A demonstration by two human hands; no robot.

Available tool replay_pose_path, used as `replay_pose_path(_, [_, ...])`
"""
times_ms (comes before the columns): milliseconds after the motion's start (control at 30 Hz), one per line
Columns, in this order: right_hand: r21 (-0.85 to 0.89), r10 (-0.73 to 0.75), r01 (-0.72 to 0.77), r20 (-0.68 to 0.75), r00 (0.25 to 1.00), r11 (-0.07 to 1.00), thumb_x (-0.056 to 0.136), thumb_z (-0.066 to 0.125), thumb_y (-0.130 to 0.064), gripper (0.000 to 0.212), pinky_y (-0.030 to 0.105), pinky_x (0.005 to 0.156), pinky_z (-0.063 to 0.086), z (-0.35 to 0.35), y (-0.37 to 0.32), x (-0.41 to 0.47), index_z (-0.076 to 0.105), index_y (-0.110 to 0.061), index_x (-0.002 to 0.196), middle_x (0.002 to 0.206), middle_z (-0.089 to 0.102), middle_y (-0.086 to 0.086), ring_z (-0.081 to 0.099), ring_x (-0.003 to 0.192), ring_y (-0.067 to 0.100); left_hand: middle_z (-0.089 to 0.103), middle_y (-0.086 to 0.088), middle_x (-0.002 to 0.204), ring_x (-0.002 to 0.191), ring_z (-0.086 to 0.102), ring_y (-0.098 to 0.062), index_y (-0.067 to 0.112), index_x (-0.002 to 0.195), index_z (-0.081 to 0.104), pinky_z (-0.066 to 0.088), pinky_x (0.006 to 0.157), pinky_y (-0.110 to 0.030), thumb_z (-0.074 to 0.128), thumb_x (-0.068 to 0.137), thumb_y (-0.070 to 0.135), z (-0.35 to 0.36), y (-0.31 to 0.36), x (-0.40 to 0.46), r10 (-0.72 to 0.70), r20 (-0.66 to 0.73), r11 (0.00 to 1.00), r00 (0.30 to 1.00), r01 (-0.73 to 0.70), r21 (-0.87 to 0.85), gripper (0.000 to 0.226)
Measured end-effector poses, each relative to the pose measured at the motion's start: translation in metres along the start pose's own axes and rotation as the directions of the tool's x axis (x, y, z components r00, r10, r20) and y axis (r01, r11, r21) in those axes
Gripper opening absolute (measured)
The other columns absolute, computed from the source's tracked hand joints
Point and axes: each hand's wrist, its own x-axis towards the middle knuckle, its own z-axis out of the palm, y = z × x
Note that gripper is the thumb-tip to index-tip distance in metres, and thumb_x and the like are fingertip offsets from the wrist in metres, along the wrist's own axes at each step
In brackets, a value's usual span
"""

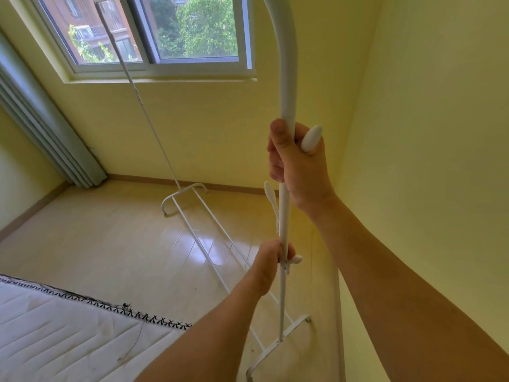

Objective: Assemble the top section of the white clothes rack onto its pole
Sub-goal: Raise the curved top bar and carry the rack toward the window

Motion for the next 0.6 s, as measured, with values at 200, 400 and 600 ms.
replay_pose_path(200, [-0.116, -0.019, 0.009, -0.084, 0.996, 0.993, 0.097, 0.056, -0.031, 0.032, 0.027, 0.042, 0.032, -0.032, -0.006, 0.022, 0.057, -0.01, 0.072, 0.049, 0.046, -0.002, 0.04, 0.042, 0.011, 0.055, -0.014, 0.101, 0.103, 0.052, -0.028, 0.011, 0.08, 0.059, 0.041, 0.105, -0.046, 0.046, 0.087, -0.002, 0.01, 0.033, 0.041, -0.161, 0.291, 0.946, 0.943, 0.063, 0.319, 0.02])
replay_pose_path(400, [-0.15, 0.046, -0.12, -0.425, 0.904, 0.981, 0.091, 0.065, -0.045, 0.037, 0.032, 0.046, 0.037, -0.055, -0.01, 0.031, 0.057, -0.009, 0.083, 0.057, 0.041, 0.008, 0.038, 0.05, 0.019, 0.065, -0.006, 0.098, 0.094, 0.055, -0.022, 0.024, 0.075, 0.065, 0.045, 0.08, -0.034, 0.047, 0.096, 0.017, 0.039, 0.041, 0.077, -0.184, 0.331, 0.883, 0.925, 0.008, 0.47, 0.029])
replay_pose_path(600, [-0.15, 0.005, -0.092, -0.498, 0.867, 0.984, 0.086, 0.071, -0.044, 0.05, 0.036, 0.046, 0.023, -0.07, -0.006, 0.044, 0.049, -0.004, 0.065, 0.061, 0.037, 0.012, 0.028, 0.054, 0.026, 0.054, -0.012, 0.089, 0.08, 0.048, -0.023, -0.002, 0.091, 0.063, 0.049, 0.078, -0.048, 0.051, 0.077, 0.036, 0.058, 0.058, 0.103, -0.176, 0.383, 0.757, 0.907, -0.124, 0.641, 0.042])
